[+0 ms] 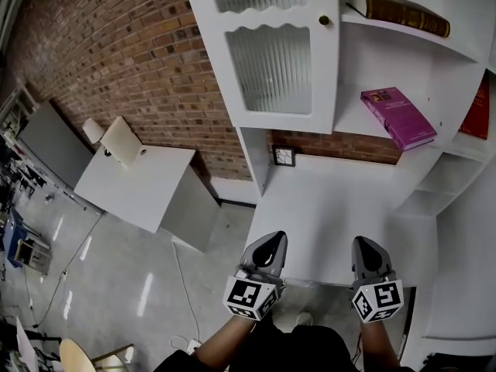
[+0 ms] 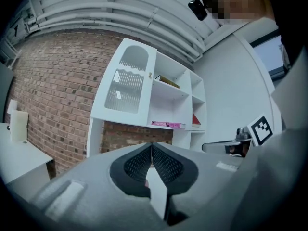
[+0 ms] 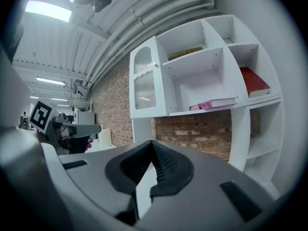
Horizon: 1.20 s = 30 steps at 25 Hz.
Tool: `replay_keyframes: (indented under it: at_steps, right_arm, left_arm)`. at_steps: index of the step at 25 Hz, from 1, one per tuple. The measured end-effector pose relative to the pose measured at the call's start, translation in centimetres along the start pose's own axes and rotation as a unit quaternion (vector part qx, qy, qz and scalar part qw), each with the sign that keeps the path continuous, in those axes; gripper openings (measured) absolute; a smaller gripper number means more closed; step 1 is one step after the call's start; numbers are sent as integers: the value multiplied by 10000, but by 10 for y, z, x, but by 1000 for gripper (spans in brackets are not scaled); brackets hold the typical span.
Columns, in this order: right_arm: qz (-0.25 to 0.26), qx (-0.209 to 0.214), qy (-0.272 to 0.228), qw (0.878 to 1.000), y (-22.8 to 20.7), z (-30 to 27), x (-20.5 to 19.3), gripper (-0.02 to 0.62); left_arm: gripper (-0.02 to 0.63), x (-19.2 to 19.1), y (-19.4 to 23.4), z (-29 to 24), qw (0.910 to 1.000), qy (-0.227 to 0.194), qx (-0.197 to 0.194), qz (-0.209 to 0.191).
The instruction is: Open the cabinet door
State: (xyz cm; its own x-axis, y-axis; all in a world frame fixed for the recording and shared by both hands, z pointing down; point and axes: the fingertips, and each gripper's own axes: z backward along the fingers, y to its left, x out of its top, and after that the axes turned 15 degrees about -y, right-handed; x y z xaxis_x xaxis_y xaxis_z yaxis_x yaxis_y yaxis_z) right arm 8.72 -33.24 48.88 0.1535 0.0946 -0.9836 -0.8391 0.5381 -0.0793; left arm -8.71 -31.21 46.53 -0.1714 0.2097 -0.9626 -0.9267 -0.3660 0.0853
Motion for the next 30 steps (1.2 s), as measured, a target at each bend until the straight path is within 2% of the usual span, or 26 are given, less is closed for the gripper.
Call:
replay_keyframes:
  at_steps: [9, 12, 15, 22, 30]
  right_arm:
    - [61, -464, -162, 9988, 28, -40, 18, 2]
    - [117, -573, -190, 9981, 33, -55, 19, 2]
    - [98, -632, -165, 9978, 39, -66, 19, 2]
    - [38, -659, -4, 9978, 40, -91, 22, 2]
    - [-79, -674, -25, 9977, 25, -112, 28, 2]
  left_arm:
    - [18, 27, 44, -23, 9991, -81, -404, 85]
    - [18, 33, 52, -34, 9981, -99, -598, -84]
    - [18, 44, 51, -49, 9960, -95, -869, -203]
    - [18, 67, 42, -109, 9894, -100, -1450, -33]
    - [20, 117, 26, -183, 9859, -362, -1630, -132]
